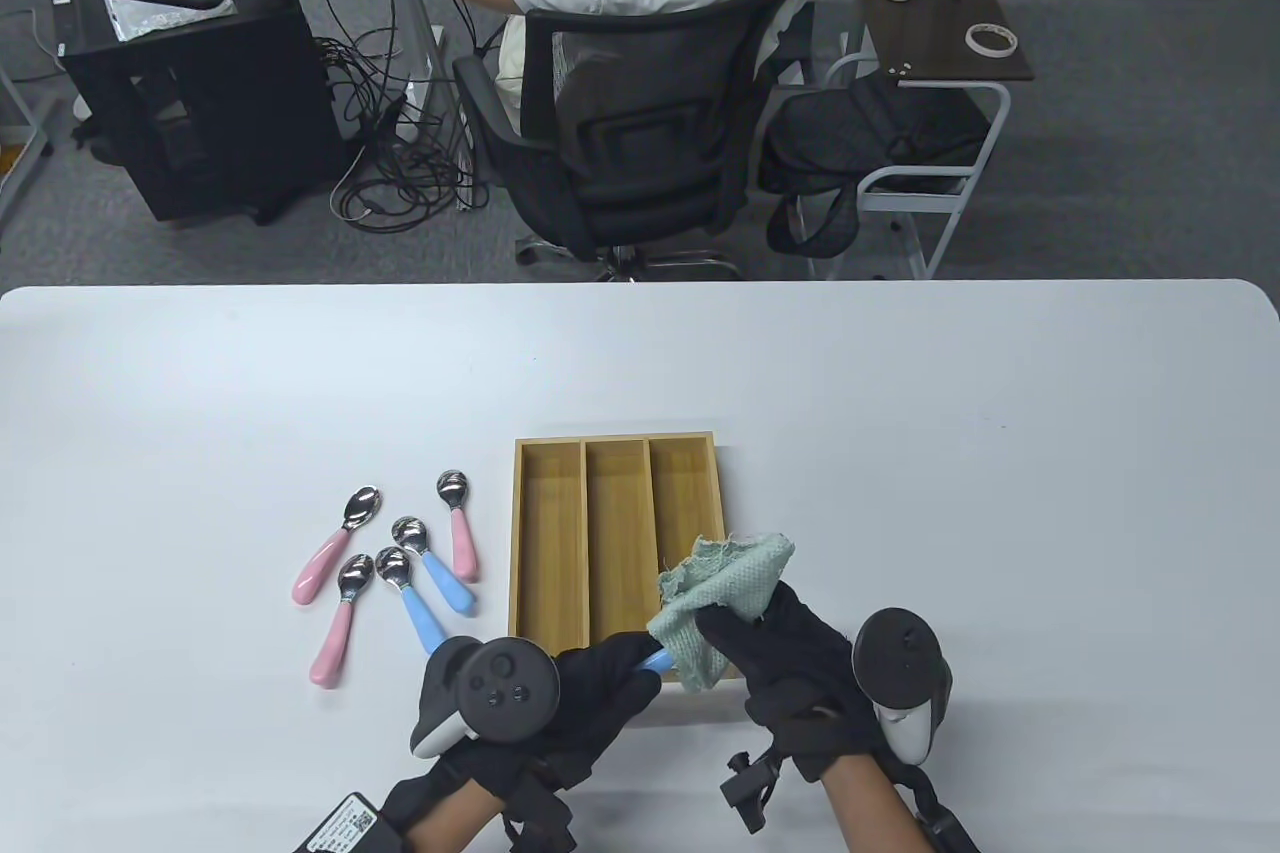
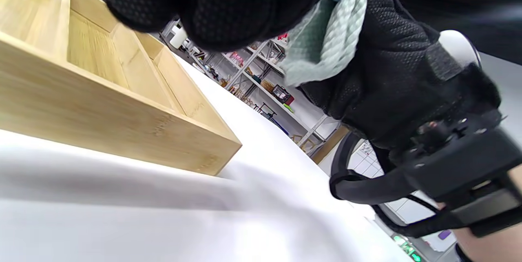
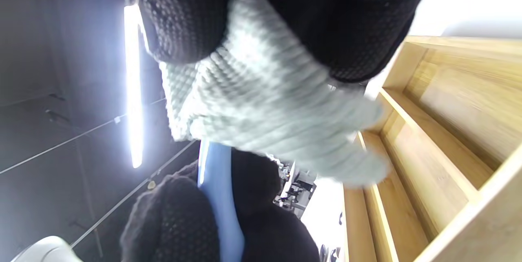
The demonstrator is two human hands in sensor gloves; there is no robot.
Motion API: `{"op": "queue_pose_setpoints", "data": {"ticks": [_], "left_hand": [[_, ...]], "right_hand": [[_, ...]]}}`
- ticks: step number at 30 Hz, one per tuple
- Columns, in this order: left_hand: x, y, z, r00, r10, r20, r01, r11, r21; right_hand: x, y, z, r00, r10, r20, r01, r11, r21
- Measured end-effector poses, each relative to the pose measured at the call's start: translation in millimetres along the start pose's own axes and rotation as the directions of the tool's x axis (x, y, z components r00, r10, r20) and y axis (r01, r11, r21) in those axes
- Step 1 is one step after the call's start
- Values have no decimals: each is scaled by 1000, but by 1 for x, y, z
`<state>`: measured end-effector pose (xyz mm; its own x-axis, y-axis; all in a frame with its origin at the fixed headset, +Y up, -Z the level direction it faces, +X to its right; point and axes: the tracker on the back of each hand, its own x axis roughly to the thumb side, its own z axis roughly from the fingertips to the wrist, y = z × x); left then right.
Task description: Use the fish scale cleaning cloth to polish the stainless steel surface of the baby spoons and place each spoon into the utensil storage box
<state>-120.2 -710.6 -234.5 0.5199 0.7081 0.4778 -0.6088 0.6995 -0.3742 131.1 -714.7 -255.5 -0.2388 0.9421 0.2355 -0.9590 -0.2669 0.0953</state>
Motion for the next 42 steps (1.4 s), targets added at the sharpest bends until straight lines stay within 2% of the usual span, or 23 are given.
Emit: {"op": "queue_pose_setpoints", "data": {"ticks": [4, 6, 10, 12, 17, 29, 36, 38, 42], "left_hand": [[-1, 0, 1, 999, 34, -6, -34, 999, 3], [-2, 1, 2, 1000, 28, -7, -28, 1000, 6], [-5, 1, 2, 1000, 20, -17, -20, 1000, 1], [-5, -1, 1, 1000, 11, -15, -12, 1000, -9], [-2, -5, 1, 1000, 2, -5, -2, 1000, -26], [1, -4, 4, 999, 32, 18, -31, 999, -16], [-1, -2, 4, 999, 43, 12, -43, 999, -8], [-1, -2, 4, 999, 36, 10, -36, 999, -8], [-5, 0, 6, 999, 40, 7, -40, 999, -7]], "right_hand": [[3, 3, 1, 998, 55, 43, -55, 998, 14], [3, 5, 2, 999, 16, 40, -18, 999, 45], [-2, 8, -1, 988, -154, -1, 153, 979, 132], [-3, 8, -2, 984, -178, 0, 176, 975, 135], [0, 6, 0, 990, -142, 19, 139, 985, 106], [6, 6, 5, 996, 47, 75, -47, 999, -4], [9, 9, 6, 994, 64, 93, -65, 998, 8], [9, 10, 6, 995, 34, 96, -37, 999, 32], [7, 12, 4, 988, -148, 44, 142, 982, 121]]}}
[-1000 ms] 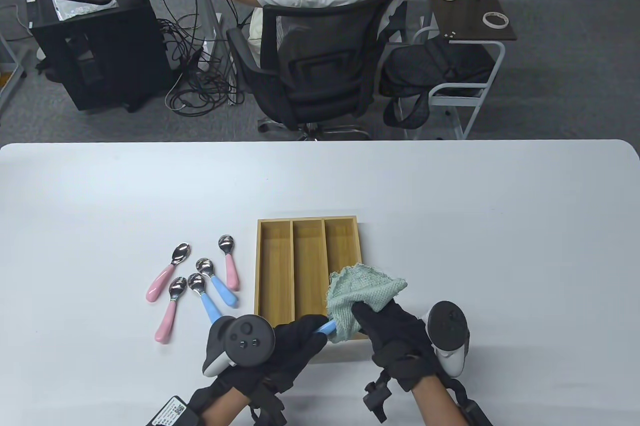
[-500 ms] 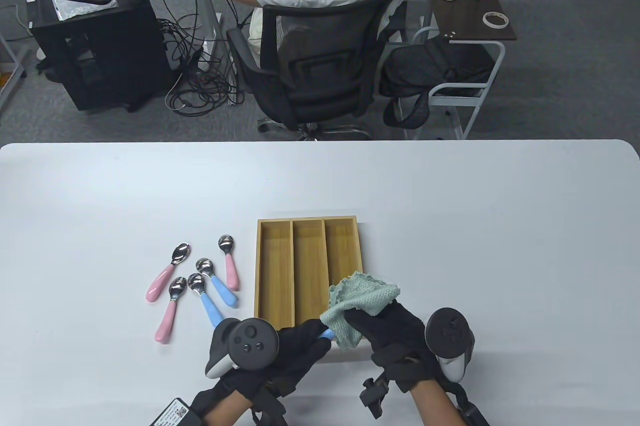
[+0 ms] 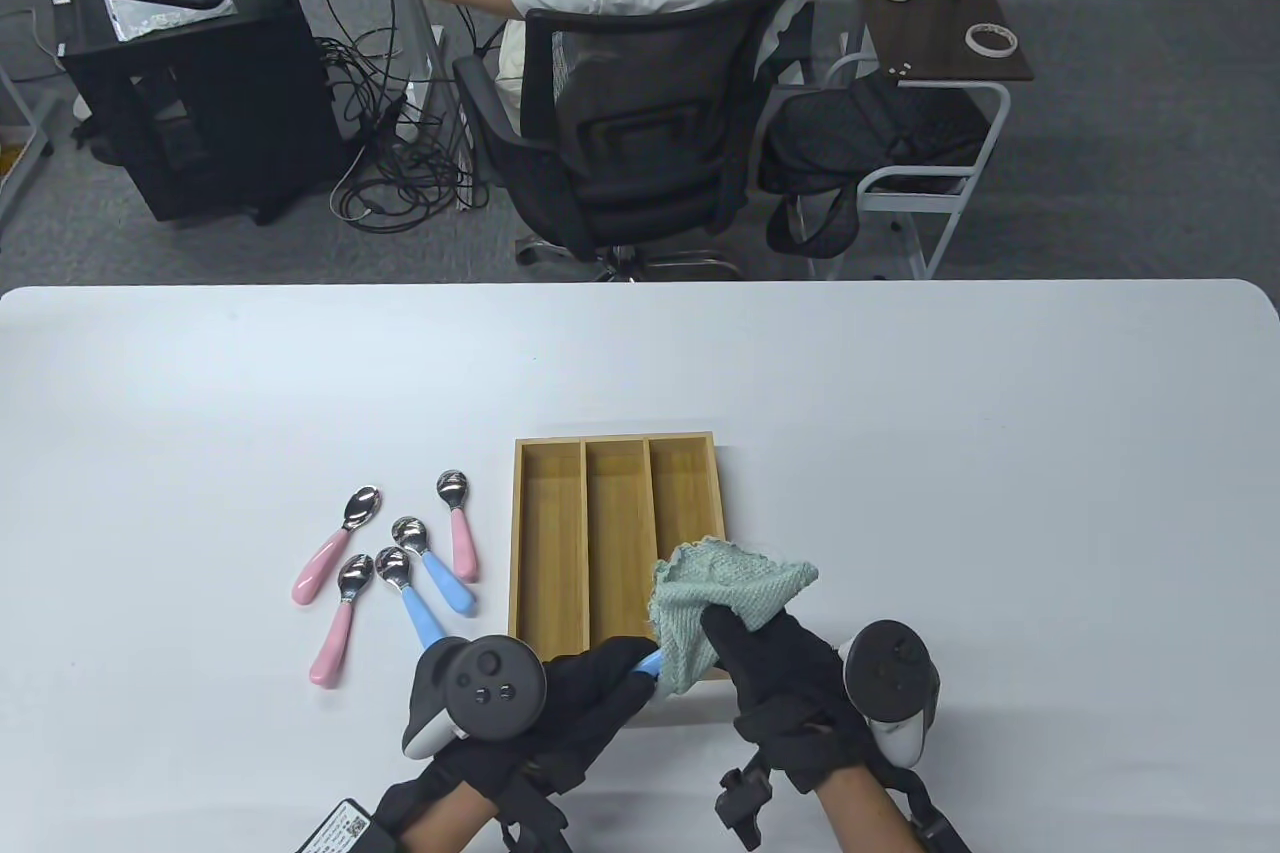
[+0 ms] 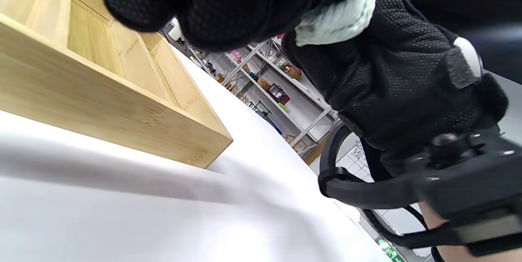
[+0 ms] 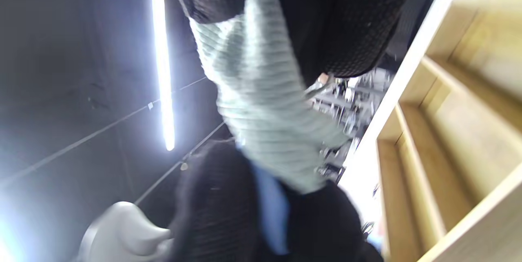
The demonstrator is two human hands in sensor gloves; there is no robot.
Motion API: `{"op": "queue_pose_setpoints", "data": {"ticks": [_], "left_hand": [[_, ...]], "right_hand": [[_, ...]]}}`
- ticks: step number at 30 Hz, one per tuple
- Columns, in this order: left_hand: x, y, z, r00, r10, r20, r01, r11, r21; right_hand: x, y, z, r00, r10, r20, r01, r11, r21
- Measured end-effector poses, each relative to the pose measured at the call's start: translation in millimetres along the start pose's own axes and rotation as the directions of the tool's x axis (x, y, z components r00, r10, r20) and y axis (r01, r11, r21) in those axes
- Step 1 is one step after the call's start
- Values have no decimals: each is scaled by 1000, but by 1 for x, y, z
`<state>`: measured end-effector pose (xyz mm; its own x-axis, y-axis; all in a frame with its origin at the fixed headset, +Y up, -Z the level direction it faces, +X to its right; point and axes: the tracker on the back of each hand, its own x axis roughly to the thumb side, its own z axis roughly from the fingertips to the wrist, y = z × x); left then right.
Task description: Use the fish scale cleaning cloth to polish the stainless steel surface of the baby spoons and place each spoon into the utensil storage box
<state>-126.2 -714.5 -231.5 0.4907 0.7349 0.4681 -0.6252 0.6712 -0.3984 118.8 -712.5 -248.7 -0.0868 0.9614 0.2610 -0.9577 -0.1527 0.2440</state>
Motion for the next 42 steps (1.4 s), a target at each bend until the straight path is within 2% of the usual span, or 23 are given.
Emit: {"op": "queue_pose_setpoints", "data": {"ticks": [4, 8, 14, 23, 27, 30, 35, 39, 42], "left_hand": [[1, 0, 0, 999, -37, 5, 37, 999, 4], [2, -4, -1, 999, -44, 11, 45, 999, -24], [3, -5, 0, 999, -47, 13, 48, 998, -30], [5, -6, 0, 999, -35, 31, 36, 999, -36], [3, -5, -1, 1000, -15, 20, 15, 999, -29], [0, -4, -2, 1000, 22, 3, -21, 999, -28], [0, -3, -1, 1000, -25, 2, 25, 1000, -19], [3, -5, -2, 999, -36, 12, 37, 998, -52], [4, -6, -3, 999, -28, 15, 29, 998, -54]], "right_hand": [[-2, -2, -2, 997, -74, -16, 75, 997, 28], [-1, -2, -1, 1000, -22, -6, 22, 1000, 16], [3, -1, 2, 996, 89, 21, -87, 995, -55], [6, -3, 4, 986, 165, 36, -160, 981, -108], [8, -4, 4, 982, 187, 38, -183, 978, -103], [6, -3, 3, 991, 128, 28, -126, 991, -53], [1, -1, 1, 1000, 23, 12, -23, 1000, 11], [0, 0, 0, 995, 105, 3, -105, 995, -1], [-1, -1, 0, 995, 103, -13, -103, 994, -23]]}}
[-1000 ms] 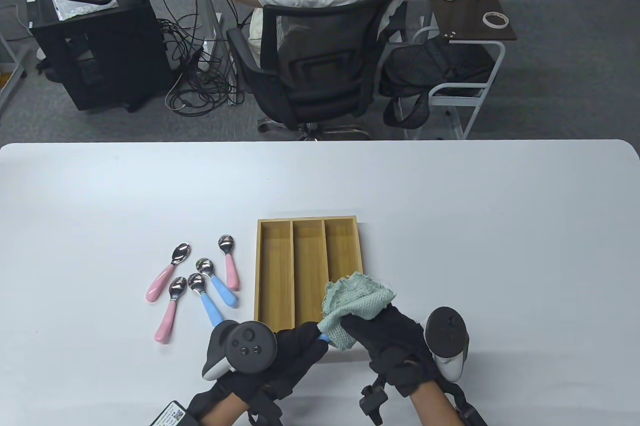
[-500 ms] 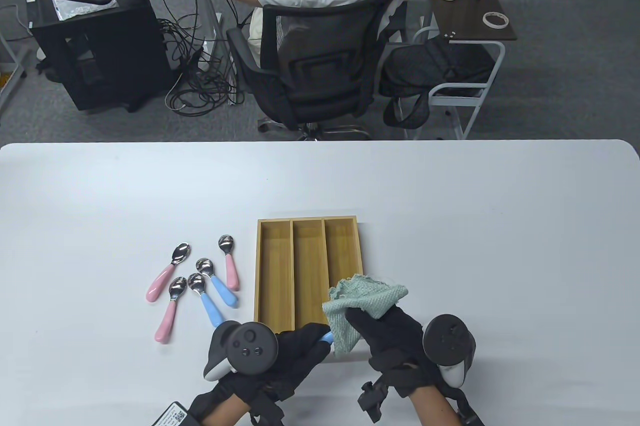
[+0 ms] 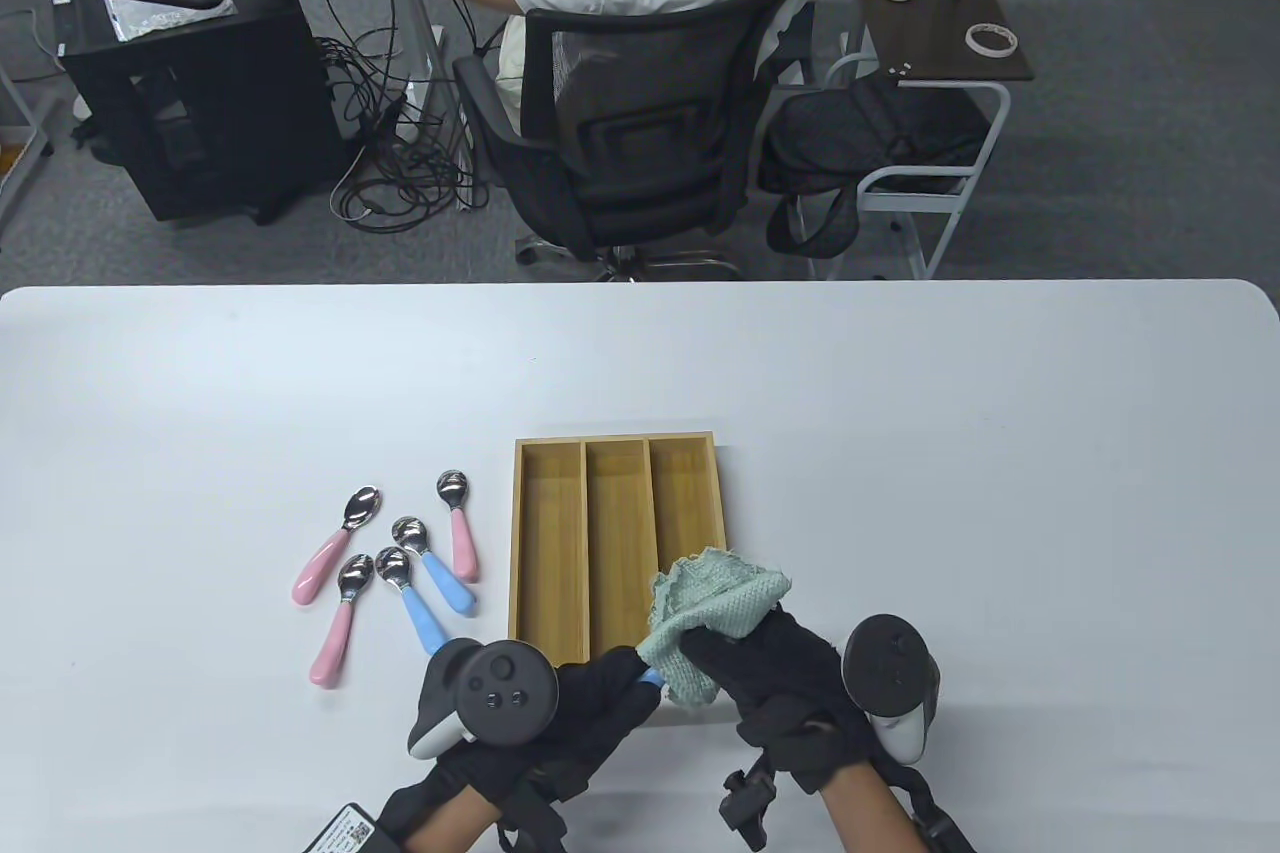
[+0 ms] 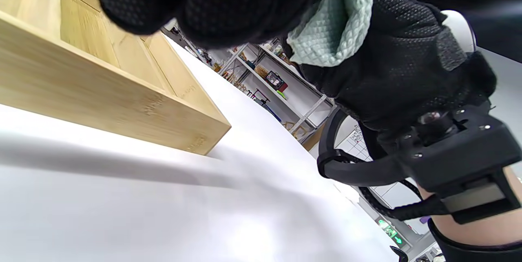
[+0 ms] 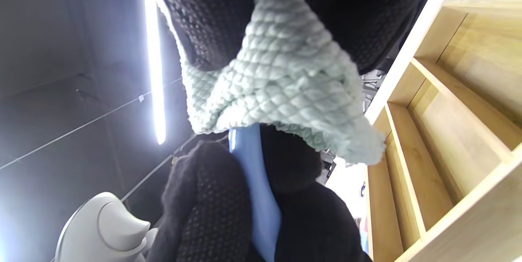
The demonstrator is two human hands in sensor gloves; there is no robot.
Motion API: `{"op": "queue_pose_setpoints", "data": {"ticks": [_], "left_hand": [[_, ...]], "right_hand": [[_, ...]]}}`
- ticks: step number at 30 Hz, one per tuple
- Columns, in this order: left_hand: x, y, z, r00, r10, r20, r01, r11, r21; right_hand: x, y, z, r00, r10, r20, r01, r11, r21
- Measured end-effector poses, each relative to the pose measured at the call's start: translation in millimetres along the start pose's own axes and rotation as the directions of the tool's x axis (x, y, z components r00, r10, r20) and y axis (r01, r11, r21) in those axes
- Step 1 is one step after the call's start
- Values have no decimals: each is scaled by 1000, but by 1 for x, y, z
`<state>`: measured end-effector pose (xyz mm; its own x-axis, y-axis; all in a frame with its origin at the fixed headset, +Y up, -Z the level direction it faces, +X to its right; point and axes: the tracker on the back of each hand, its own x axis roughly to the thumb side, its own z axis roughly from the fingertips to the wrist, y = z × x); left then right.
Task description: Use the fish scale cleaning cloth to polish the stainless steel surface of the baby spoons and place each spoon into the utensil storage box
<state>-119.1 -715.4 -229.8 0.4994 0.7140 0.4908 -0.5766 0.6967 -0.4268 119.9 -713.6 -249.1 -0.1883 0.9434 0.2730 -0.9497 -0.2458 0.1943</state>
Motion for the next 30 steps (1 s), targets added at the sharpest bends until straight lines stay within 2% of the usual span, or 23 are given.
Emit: {"op": "queue_pose_setpoints", "data": {"ticks": [11, 16, 18, 21, 23, 26, 28, 30], "left_hand": [[-2, 0, -1, 999, 50, -5, -50, 999, 4], [-2, 6, -2, 999, -31, -37, 25, 988, -149], [1, 7, -2, 995, -98, -31, 91, 981, -171], [4, 7, -2, 991, -129, -33, 119, 972, -202], [3, 9, -1, 988, -140, -65, 125, 972, -200], [-5, 25, 1, 985, -101, -137, 89, 992, -91], [-15, 48, 0, 975, -14, -223, 28, 998, 57], [-24, 69, -6, 947, -21, -320, 58, 993, 107]], "right_hand": [[0, -3, 0, 997, 83, 9, -82, 995, -60], [-4, -1, -1, 997, 80, -9, -81, 996, -40], [-8, 1, -2, 998, 52, -29, -52, 998, -22], [-11, -4, -6, 997, 45, -62, -49, 996, -73], [-14, -23, -7, 994, 52, -95, -69, 980, -184], [-18, -46, -5, 989, -91, -116, 62, 971, -232], [-16, -57, -1, 970, -217, -107, 183, 948, -260], [-12, -58, 0, 971, -223, -89, 193, 944, -268]]}}
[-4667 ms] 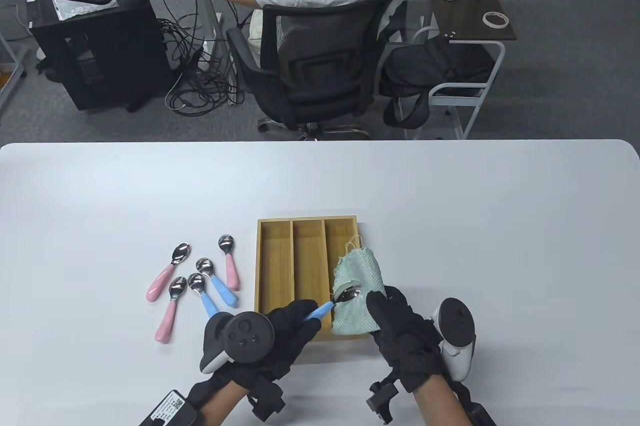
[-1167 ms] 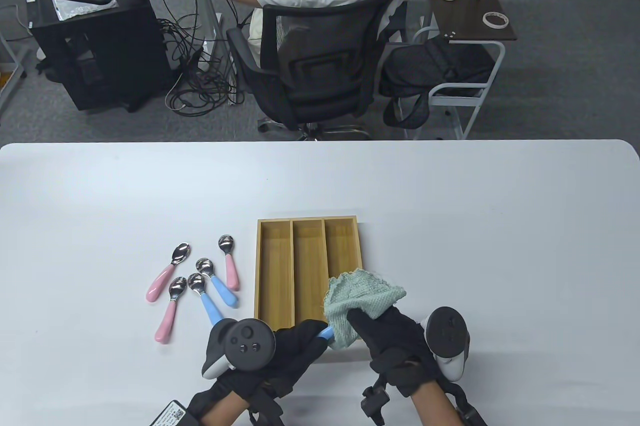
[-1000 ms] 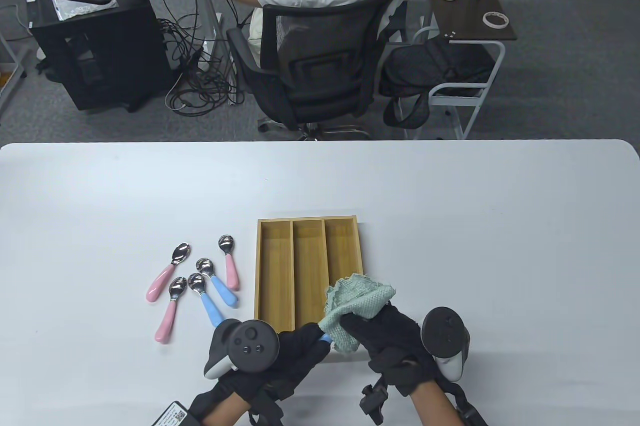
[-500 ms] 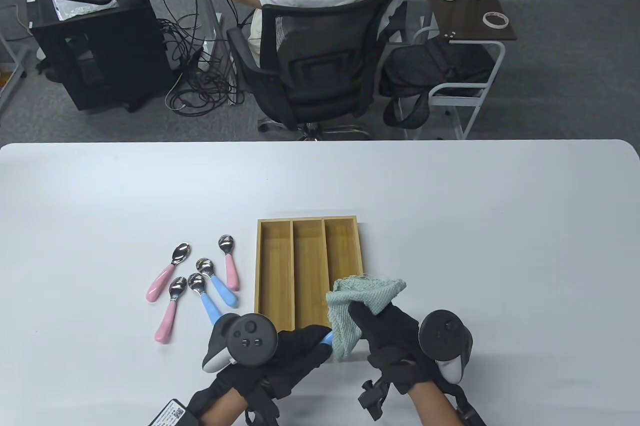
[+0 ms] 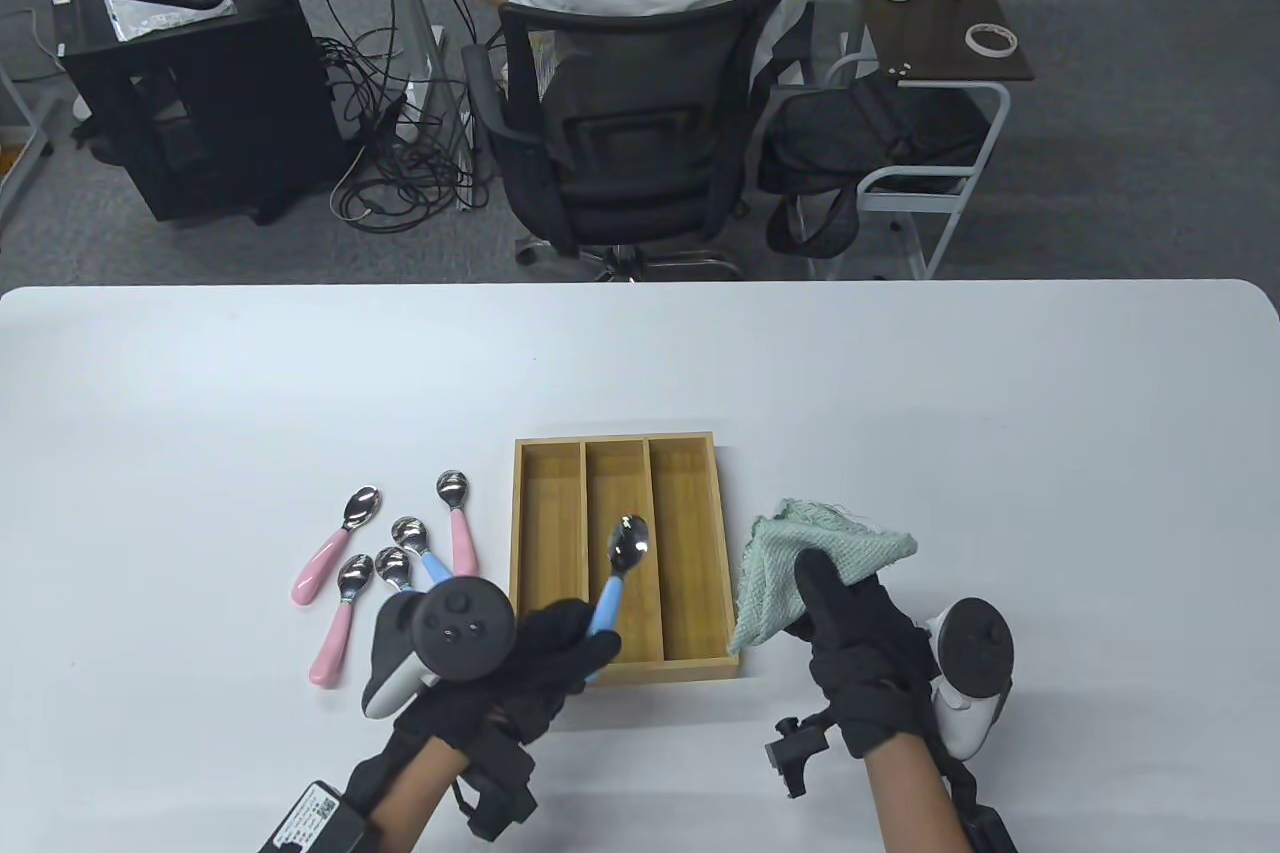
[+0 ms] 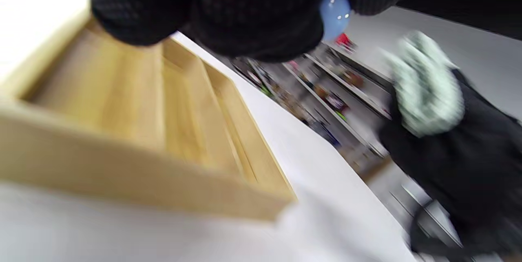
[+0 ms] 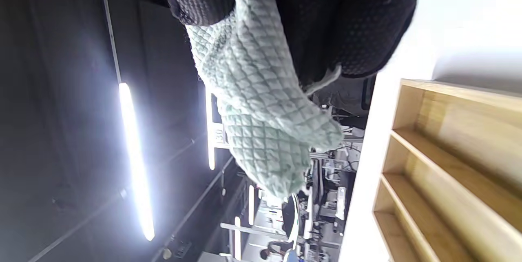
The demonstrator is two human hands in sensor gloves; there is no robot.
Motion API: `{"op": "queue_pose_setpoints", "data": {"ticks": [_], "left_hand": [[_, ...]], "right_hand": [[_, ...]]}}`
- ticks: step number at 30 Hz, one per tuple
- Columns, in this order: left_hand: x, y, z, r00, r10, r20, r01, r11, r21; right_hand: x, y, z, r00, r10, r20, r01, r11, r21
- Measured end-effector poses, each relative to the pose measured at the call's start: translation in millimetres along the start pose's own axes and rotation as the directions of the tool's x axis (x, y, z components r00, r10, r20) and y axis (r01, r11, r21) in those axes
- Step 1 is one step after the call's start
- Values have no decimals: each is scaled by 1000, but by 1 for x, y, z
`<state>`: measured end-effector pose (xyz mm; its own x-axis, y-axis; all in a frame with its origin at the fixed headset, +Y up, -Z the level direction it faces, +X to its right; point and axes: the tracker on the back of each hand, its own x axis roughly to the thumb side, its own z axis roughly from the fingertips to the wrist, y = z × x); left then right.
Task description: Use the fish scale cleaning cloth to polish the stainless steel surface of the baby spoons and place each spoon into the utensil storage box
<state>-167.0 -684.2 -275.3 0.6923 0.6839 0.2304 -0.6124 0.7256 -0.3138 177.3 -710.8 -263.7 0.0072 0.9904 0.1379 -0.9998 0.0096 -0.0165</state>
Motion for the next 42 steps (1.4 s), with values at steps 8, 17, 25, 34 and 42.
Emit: {"op": "queue_pose_setpoints", "data": {"ticks": [8, 17, 25, 34, 42], "left_hand": [[-26, 3, -65, 907, -209, -365, 163, 975, -153], [-43, -18, -106, 813, -311, -493, 237, 949, -208], [-46, -17, -109, 788, -329, -520, 280, 944, -173], [-35, 32, -65, 879, -208, -430, 209, 977, -45], [-67, 107, -3, 901, -77, -427, 139, 983, 116]], "right_hand": [[0, 9, 3, 999, 49, 4, -49, 998, 42], [0, 6, 0, 999, 34, -6, -33, 999, 37], [0, 6, 1, 1000, 10, -20, -9, 999, 45], [0, 7, 2, 1000, 15, -27, -14, 999, 49], [-1, 10, 4, 998, 64, -10, -63, 997, 41]]}}
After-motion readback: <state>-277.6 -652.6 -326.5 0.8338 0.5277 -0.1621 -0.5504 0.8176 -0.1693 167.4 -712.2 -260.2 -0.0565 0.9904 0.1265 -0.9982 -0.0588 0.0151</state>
